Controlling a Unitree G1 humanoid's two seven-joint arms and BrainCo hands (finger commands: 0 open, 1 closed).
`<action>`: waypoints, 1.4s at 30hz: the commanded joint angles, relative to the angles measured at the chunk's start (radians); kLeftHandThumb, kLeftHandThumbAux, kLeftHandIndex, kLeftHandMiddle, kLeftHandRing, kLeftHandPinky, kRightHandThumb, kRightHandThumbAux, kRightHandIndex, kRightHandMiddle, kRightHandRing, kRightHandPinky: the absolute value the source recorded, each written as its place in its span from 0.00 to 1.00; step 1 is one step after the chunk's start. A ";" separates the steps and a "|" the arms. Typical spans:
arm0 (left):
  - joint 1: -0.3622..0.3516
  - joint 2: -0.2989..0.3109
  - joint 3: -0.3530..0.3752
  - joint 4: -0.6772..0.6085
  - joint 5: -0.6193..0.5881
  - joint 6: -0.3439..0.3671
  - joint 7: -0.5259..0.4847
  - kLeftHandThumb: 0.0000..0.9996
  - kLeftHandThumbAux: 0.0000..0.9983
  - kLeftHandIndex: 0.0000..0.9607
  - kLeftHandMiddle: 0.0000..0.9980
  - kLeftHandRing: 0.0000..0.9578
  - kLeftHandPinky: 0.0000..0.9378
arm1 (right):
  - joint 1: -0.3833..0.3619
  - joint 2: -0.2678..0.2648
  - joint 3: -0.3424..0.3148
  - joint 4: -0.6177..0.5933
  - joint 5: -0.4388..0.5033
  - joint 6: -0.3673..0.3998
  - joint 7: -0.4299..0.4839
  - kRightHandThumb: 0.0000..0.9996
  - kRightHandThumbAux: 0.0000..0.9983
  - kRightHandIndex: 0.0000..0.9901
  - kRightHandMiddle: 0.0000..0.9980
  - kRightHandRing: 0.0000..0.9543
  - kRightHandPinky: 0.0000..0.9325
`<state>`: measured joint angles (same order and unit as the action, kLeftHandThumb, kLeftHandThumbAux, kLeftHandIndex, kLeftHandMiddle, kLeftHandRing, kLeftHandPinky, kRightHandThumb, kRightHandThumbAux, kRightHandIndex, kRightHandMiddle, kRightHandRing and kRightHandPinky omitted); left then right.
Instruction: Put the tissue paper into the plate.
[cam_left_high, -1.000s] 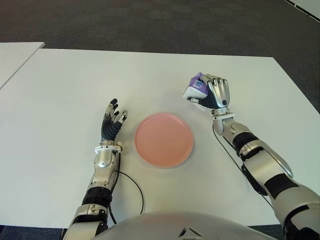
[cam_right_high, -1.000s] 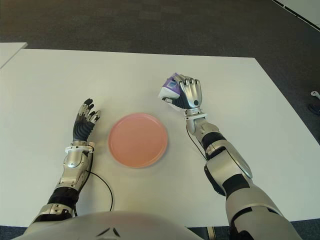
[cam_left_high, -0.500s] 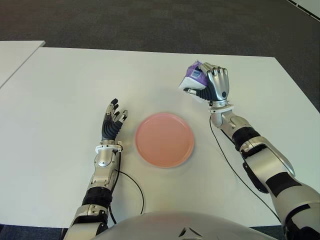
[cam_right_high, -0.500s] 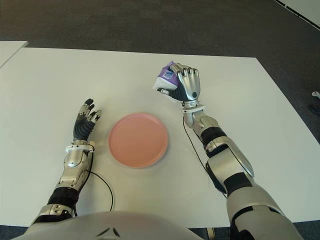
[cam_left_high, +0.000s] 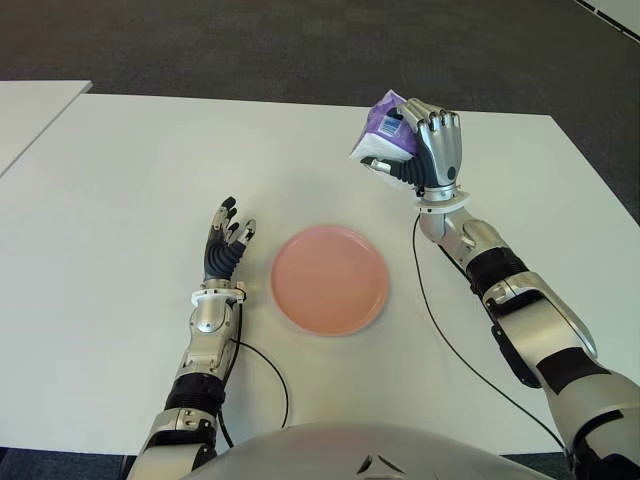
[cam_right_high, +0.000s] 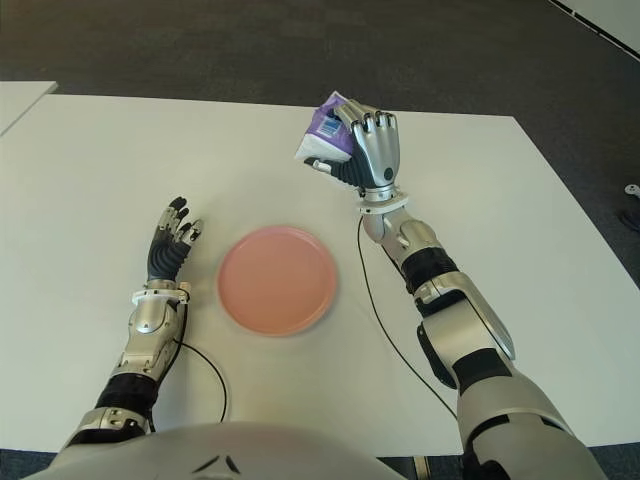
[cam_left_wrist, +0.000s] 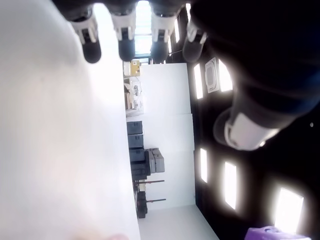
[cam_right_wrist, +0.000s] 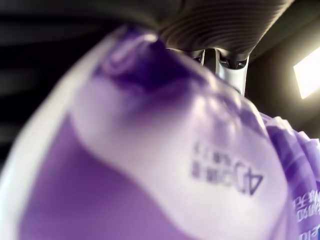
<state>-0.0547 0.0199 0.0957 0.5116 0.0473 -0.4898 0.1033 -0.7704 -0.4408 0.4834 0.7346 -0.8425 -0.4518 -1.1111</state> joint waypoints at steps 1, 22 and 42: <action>0.037 -0.008 -0.006 0.057 0.006 0.032 0.007 0.02 0.57 0.00 0.00 0.00 0.00 | 0.050 0.004 -0.016 -0.074 -0.007 -0.004 0.036 0.86 0.68 0.41 0.54 0.91 0.91; 0.039 -0.008 -0.001 0.078 -0.018 -0.005 -0.011 0.00 0.62 0.00 0.00 0.00 0.00 | 0.368 -0.053 0.069 -0.486 -0.146 -0.120 0.257 0.86 0.68 0.40 0.54 0.89 0.90; 0.027 0.007 -0.003 0.116 -0.007 -0.031 -0.007 0.01 0.58 0.00 0.00 0.00 0.00 | 0.421 -0.073 0.082 -0.482 -0.110 -0.308 0.563 0.85 0.68 0.40 0.54 0.87 0.86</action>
<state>-0.0709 0.0302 0.0990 0.5704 0.0377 -0.5588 0.1022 -0.3626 -0.5196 0.5690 0.2333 -0.9499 -0.7539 -0.5664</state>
